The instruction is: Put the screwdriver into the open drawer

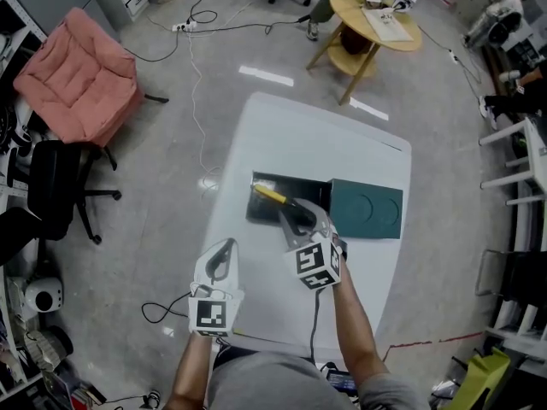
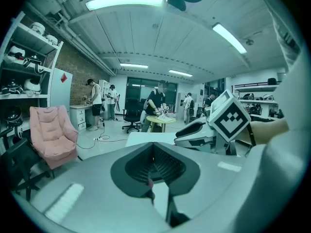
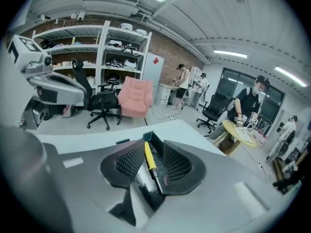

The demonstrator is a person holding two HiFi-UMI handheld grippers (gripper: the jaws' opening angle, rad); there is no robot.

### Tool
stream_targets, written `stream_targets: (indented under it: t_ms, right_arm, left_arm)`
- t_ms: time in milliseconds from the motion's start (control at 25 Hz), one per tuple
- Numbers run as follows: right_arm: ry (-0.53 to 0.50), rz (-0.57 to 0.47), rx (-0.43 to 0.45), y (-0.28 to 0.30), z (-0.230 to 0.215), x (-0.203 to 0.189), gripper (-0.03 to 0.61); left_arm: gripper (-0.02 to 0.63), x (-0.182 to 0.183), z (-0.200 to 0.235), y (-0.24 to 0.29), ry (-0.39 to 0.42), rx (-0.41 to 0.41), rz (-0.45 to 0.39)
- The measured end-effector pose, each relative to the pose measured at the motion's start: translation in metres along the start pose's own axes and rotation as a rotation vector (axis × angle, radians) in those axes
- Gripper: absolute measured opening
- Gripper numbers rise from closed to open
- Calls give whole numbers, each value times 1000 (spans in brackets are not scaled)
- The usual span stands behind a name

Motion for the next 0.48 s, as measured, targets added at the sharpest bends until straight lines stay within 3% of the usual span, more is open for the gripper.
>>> stream_targets:
  t_ms: [200,480]
  right_arm:
    - [98,-78,-35,-37,4,3,118]
    - [181,-203,-172,-95,15,5,89]
  left_arm:
    - [12,9,-12,-19,36,-15,-19]
    - [12,23,-32,-44,45,-40,-67]
Point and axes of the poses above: the fingertips, and each gripper's own axes: y forward along the fingers, z to its left, x out of its top, the point moved 8 cm from there along -y, backward along the fingers, and after that the axes turned 2 degrees about -z, right-handed, at the moved point
